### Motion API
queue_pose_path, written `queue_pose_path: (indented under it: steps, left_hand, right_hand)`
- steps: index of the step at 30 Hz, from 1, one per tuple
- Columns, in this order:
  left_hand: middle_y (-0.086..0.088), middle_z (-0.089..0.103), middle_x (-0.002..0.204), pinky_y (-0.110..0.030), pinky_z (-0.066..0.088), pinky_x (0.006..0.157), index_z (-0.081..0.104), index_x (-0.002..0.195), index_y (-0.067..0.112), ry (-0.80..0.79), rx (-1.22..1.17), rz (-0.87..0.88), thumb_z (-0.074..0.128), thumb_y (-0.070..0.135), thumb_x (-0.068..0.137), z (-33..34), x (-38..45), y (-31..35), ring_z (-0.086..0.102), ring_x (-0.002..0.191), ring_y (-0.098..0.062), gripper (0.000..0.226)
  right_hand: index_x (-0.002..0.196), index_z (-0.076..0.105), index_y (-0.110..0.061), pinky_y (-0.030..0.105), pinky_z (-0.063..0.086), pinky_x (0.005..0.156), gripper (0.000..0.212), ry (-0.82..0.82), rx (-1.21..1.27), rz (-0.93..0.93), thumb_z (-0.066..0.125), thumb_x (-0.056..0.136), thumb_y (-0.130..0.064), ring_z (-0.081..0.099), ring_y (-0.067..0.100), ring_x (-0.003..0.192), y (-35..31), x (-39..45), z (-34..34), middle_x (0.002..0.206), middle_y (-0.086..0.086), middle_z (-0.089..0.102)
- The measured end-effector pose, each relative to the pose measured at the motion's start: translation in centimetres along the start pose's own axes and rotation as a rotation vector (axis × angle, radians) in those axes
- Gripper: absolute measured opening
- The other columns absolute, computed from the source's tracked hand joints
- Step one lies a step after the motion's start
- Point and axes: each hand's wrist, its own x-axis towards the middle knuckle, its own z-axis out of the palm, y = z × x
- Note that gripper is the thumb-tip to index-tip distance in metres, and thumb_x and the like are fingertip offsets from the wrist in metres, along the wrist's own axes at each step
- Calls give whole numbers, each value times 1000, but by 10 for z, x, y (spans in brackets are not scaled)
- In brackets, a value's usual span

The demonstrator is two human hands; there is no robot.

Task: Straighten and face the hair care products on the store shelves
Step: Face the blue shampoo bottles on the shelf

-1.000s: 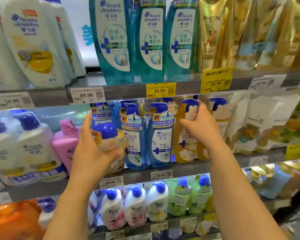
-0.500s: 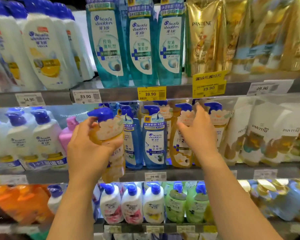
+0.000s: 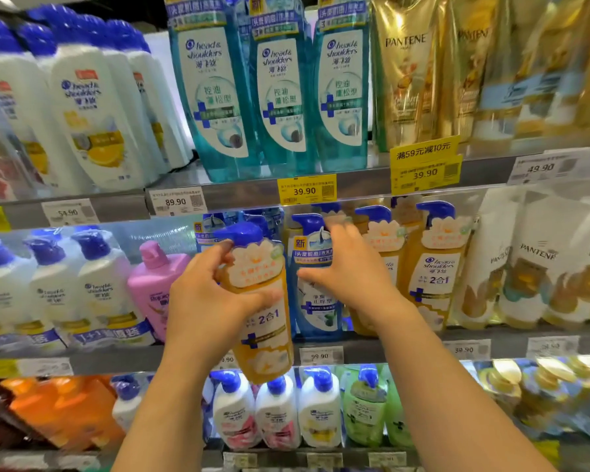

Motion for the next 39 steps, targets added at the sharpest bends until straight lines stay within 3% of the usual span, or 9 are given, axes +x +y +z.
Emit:
queue_pose_path:
  steps: [2,6,10,13,20,23,26,34,39]
  left_hand:
    - [27,61,106,-12,51,67,54,128,44,-31,9,10,97,36,46,0,3,2,60,90,19,94]
    - [13,69,113,-31,59,79,63,125,30,-129,5,-9,98,32,48,0,11,9,68,98,-3,84]
    - [11,72,109,-36,61,79,69,116,31,-192,-33,-1,96,29,52,1,16,14,70,94,-3,69]
    - [9,72,109,-36,60,81,69,117,29,-226,-47,-7,96,26,52,6,18,18,70,94,-3,70]
    - [3,66,119,-43,57,89,58,131,24,-272,-74,63,98,32,51,35,29,14,67,104,-15,89]
    - [4,66,119,-45,56,89,56,129,27,-293,-74,110,89,48,43,52,31,17,66,105,-16,94]
    - [2,68,118,-46,57,87,58,127,25,-367,-93,86,89,44,47,69,36,19,68,104,-19,88]
    - [4,61,124,-39,58,88,53,138,22,-364,-40,110,93,26,64,97,44,10,63,109,-16,84]
    - [8,57,123,-11,46,67,51,139,23,-355,-23,113,90,26,69,100,48,9,60,106,-11,80]
  right_hand:
    - [128,48,-32,31,57,74,69,-25,-28,-32,83,72,-50,61,12,103,1,-1,-5,122,-8,53]
    - [110,39,-52,32,59,75,66,-173,89,-8,87,65,-50,64,1,93,7,-15,-15,107,-23,55]
    - [105,43,-57,31,62,76,68,-144,275,53,91,57,-50,68,-4,95,18,-32,-20,107,-25,67]
    - [107,54,-52,38,62,81,72,-57,469,77,99,56,-29,71,5,101,20,-42,-28,111,-17,70]
    - [103,68,-36,23,58,73,67,227,767,-8,97,49,-8,74,12,89,-1,-66,-81,100,-4,77]
    - [106,67,-18,24,58,69,63,190,766,19,91,51,-1,75,14,83,-6,-80,-100,95,1,78]
    - [106,65,-16,22,58,68,65,141,728,33,92,50,1,76,13,82,-8,-89,-112,93,-2,79]
    - [106,70,-28,23,59,70,63,113,712,18,91,54,0,76,17,88,0,-99,-124,98,0,78]
    - [105,69,-23,24,59,69,63,93,718,33,92,53,3,76,17,86,8,-97,-128,96,1,78]
